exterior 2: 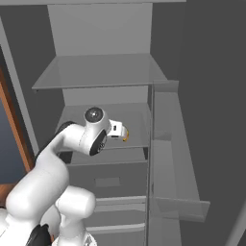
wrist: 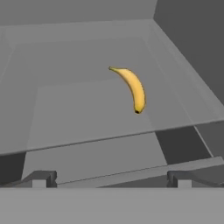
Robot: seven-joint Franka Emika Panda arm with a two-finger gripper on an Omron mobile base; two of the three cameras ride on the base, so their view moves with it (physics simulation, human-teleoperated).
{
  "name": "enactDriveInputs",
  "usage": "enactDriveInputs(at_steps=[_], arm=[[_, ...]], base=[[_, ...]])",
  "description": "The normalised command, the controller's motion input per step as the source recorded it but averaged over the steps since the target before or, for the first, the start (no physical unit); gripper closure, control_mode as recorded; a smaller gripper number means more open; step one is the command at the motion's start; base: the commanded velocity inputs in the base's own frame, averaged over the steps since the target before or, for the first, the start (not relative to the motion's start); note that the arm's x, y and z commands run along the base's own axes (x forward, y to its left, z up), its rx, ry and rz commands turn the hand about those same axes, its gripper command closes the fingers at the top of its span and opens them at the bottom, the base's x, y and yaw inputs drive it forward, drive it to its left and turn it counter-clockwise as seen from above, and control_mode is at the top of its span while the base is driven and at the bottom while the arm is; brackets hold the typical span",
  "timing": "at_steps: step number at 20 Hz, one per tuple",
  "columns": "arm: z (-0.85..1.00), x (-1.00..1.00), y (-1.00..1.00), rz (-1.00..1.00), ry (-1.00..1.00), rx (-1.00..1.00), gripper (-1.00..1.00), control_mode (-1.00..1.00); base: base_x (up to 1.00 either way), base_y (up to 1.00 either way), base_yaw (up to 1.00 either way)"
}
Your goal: Retrieve the pear and banana from the fridge and place them into the bowl on the dining table.
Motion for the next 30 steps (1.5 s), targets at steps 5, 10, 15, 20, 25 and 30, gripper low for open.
enactDriveInputs(at_steps=[5, 10, 15, 20, 25, 30], arm=[[-0.15, 0.01, -0.05, -0.14, 0.0, 0.0, -1.0, -1.0], [-0.07, 0.04, -0.1, -0.14, 0.0, 0.0, -1.0, -1.0], [0.0, 0.19, -0.2, -0.01, 0.03, 0.02, -1.0, -1.0], [-0.02, 0.27, -0.18, 0.03, 0.05, 0.05, -1.0, -1.0], [-0.07, 0.31, -0.06, 0.05, 0.03, 0.04, -1.0, -1.0], [-0.19, 0.32, 0.0, 0.05, 0.05, 0.01, -1.0, -1.0]], base=[[0.0, 0.0, 0.0], [0.0, 0.0, 0.0], [0.0, 0.0, 0.0], [0.0, 0.0, 0.0], [0.0, 0.0, 0.0], [0.0, 0.0, 0.0]])
